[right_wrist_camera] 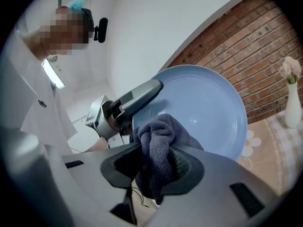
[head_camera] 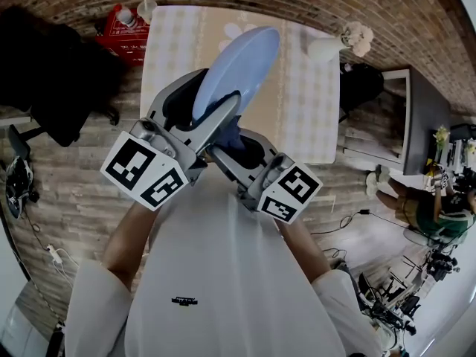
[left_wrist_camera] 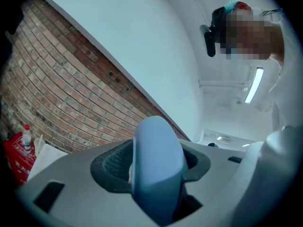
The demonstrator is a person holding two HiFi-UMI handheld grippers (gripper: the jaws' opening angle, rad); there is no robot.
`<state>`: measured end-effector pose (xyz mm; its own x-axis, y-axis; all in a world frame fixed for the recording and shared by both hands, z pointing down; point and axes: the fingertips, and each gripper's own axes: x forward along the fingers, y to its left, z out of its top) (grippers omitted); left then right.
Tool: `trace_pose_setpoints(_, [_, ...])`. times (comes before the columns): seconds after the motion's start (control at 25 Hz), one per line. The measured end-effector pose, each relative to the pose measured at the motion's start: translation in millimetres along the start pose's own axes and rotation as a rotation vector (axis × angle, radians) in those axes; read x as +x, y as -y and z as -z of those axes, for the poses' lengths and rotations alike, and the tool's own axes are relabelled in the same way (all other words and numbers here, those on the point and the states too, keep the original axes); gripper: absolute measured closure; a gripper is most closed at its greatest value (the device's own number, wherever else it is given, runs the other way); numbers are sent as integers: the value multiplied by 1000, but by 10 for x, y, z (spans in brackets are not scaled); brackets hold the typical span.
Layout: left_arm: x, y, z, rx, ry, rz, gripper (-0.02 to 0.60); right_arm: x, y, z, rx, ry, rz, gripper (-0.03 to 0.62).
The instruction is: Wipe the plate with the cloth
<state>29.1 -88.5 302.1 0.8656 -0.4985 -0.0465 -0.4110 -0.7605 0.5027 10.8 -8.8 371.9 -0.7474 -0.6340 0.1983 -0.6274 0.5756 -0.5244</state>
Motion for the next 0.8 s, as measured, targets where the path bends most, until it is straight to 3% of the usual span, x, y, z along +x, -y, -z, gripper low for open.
trace_pose_setpoints(0.16, [27,44,69,3,-15,15,339,-30,-15,-149,60,78,-32,451])
trace_pose_setpoints(0.28, [5,7,113,-2,-13,-4,339,-70,81,-245,61,119,-1,451])
trace_pose_setpoints(0.56, [-88,-79,152,-10,-25,-37,339,-412,560,-589,11,193,160,451])
trace_pose_setpoints(0.8, [-150,-199,150,-23,-21,-57,339,-875,954,-959,-134,239,357,451])
